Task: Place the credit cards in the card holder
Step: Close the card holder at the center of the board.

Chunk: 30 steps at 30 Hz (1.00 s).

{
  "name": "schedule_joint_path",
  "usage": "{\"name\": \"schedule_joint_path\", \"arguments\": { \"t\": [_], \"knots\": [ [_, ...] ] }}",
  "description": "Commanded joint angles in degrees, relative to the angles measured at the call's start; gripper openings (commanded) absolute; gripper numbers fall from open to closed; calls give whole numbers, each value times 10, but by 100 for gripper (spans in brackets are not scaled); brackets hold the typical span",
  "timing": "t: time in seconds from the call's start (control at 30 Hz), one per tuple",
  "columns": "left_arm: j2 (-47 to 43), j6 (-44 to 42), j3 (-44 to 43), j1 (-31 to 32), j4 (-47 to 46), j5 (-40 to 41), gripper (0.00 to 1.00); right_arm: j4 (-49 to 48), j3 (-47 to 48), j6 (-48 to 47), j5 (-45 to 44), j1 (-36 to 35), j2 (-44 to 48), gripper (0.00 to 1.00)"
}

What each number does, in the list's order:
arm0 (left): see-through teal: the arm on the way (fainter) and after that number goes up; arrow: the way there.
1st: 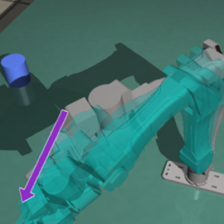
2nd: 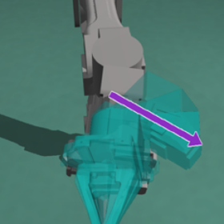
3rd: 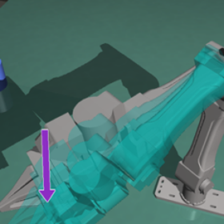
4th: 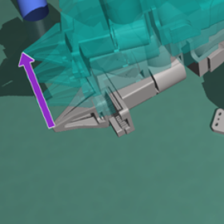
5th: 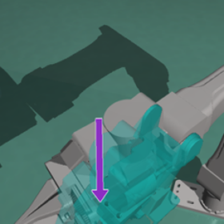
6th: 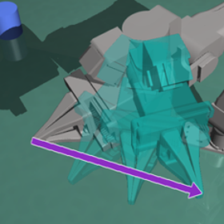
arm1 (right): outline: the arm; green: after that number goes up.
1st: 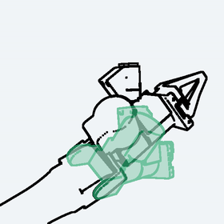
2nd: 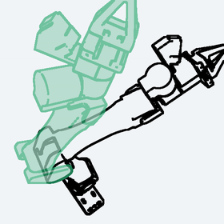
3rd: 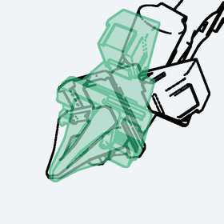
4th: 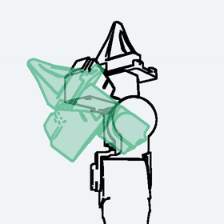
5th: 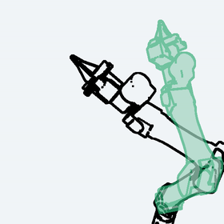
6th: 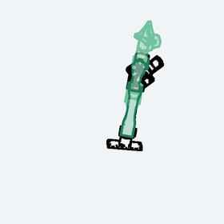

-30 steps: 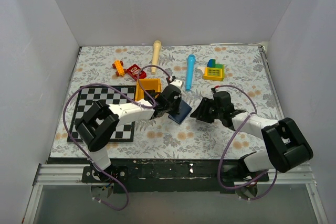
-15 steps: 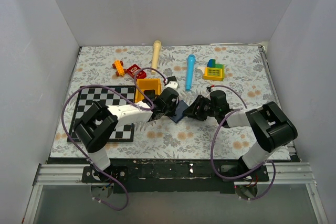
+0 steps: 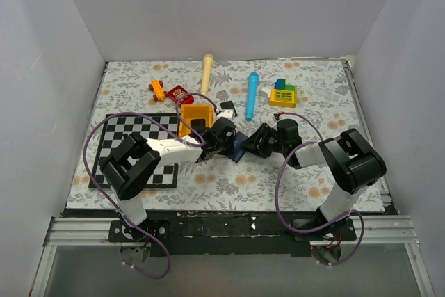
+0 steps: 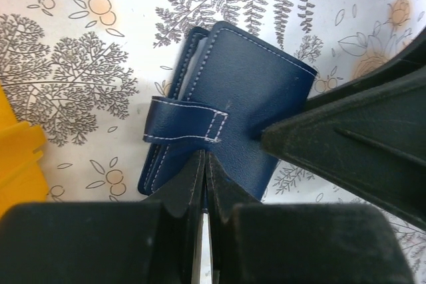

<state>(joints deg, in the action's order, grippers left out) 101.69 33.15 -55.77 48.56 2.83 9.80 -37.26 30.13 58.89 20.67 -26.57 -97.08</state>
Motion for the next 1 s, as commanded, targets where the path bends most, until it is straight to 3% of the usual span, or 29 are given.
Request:
{"name": "schedule_joint_path", "arguments": {
  "t": [0.0,0.2,0.3,0.47,0.63,0.77,0.87,0.97],
  "knots": [
    [26,32,36,11,8,-78,0,-16,10,1,-8,-8,-33,54],
    [22,48,52,15,-16,-115,0,-48,24,0,8,-14,-52,52],
    [20,50,54,15,-18,-119,0,-67,27,0,18,-16,-64,39],
    [9,50,62,15,-13,-113,0,-118,14,3,25,-16,-71,3],
    [-72,47,63,15,32,-70,0,-98,-9,-28,3,-15,-3,1],
    [-185,33,45,7,94,-21,0,113,32,-112,-38,-14,133,1],
    [-252,23,37,-15,130,6,0,416,127,-203,-117,-15,223,1],
    [-288,19,34,-44,161,9,0,645,232,-289,-184,-16,267,1]
  ]
}}
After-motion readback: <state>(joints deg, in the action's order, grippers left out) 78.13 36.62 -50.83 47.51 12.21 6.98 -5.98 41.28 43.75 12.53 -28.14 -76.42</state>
